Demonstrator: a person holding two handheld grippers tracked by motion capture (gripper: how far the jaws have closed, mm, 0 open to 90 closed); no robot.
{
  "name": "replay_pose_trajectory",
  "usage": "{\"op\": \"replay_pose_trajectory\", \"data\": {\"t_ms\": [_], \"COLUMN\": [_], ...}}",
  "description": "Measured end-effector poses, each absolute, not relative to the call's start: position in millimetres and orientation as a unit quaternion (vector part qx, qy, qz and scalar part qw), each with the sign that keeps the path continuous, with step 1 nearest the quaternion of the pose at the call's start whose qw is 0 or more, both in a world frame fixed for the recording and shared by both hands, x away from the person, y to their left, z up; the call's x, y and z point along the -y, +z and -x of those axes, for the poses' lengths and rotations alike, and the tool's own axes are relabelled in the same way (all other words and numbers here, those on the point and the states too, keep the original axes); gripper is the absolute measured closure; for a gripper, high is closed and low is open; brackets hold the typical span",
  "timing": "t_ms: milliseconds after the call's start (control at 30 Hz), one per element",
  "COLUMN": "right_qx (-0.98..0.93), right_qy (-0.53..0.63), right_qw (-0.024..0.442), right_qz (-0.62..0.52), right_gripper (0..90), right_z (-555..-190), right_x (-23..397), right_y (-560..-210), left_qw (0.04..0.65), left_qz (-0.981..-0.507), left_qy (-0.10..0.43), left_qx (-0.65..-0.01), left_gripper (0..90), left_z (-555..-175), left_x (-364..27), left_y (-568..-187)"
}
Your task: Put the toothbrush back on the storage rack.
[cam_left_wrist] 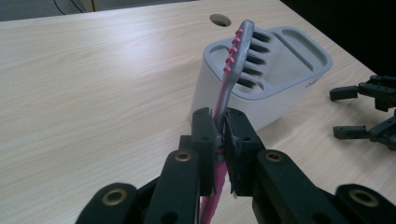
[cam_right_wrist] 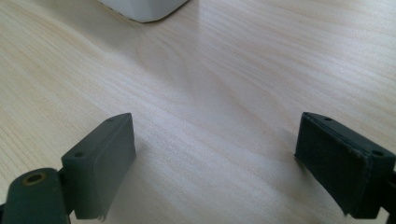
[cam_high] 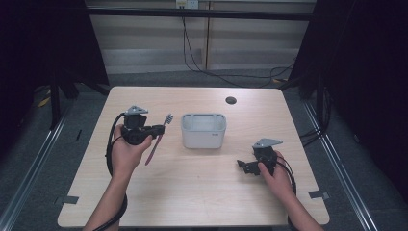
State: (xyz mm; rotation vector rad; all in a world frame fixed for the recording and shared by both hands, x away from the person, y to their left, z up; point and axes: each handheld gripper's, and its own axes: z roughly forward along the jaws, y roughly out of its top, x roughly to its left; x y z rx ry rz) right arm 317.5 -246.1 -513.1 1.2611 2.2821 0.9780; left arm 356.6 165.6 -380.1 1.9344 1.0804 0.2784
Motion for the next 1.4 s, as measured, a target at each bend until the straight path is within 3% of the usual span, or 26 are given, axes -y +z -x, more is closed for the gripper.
{"op": "replay_pose_trajectory", "data": {"t_ms": [1400], "right_qx": [-0.807], "right_qy": [0.346], "right_qw": [0.178], "right_qz": [-0.446], "right_gripper": [11.3], "right_z": [-317], "right_x": [246], "right_y": [-513], "left_qw": [0.496], "left_qz": [-0.75], "left_qy": [0.137], "left_qx": [-0.416], "left_gripper": [83.2], "left_z": [-368], "left_x": [-144], "left_y": [-363]}}
